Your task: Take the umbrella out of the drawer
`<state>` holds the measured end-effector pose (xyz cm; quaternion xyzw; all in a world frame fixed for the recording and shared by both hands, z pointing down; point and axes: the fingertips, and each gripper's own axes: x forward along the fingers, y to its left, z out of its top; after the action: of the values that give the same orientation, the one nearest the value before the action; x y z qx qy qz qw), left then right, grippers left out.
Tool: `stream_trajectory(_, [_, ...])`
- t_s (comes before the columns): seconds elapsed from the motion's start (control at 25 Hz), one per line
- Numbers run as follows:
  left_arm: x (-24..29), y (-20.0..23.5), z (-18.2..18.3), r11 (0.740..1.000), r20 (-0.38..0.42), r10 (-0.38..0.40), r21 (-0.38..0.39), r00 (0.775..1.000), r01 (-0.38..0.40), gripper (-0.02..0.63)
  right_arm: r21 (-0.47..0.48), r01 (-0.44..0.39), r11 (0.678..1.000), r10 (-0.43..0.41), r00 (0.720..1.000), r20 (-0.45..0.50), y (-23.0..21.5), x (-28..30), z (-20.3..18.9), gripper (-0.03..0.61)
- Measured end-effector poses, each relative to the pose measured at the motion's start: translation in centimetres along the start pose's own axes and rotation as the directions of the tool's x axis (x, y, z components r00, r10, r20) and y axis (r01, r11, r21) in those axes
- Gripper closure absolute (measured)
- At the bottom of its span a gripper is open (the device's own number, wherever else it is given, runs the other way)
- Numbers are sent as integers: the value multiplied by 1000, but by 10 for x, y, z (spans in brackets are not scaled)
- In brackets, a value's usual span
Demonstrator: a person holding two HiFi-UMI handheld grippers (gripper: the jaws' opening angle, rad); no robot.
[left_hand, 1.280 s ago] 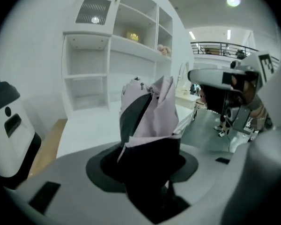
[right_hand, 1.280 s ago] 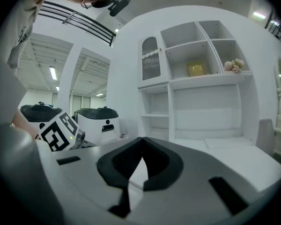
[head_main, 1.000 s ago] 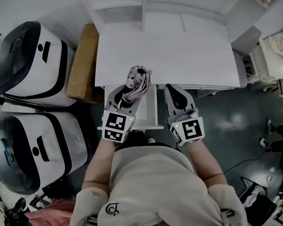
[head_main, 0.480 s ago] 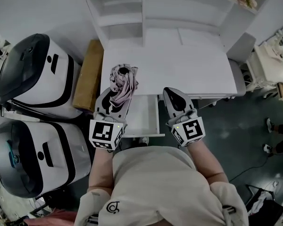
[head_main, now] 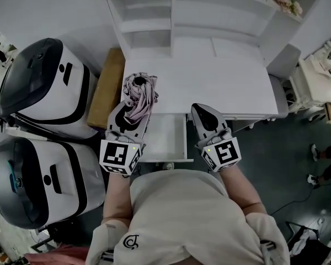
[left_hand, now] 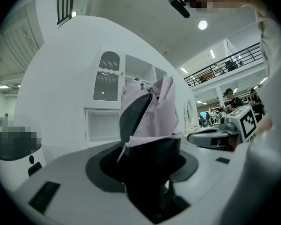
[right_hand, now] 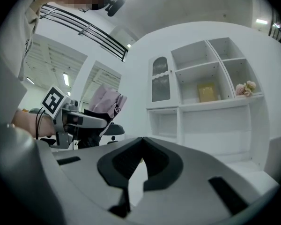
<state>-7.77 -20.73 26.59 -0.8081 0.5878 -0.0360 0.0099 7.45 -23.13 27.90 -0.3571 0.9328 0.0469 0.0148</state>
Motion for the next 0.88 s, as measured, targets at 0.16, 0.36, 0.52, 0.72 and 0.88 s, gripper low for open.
stream_trajectory(0.16, [2, -1, -7, 1000, -21, -25, -12, 999, 25, 400, -7, 1, 1000, -1, 1000, -2, 0, 2, 2, 575])
stream_trajectory(0.36, [3, -4, -12, 999, -34, -43, -12, 998, 43, 400, 10, 10, 1000, -9, 1000, -20, -2, 3, -3, 575])
stream_trajectory(0.52, [5, -7, -10, 999, -28, -45, -14, 999, 45, 400, -3, 11, 1000, -11, 1000, -24, -2, 4, -3, 575])
stream_trajectory(0.72, [5, -10, -9, 999, -25, -45, -24, 999, 44, 400, -15, 11, 1000, -12, 1000, -13, -2, 3, 1, 575])
stream_trajectory(0.88, [5, -11, -11, 999, -28, -44, -33, 999, 43, 399, -20, 6, 1000, -7, 1000, -14, -1, 2, 1, 575])
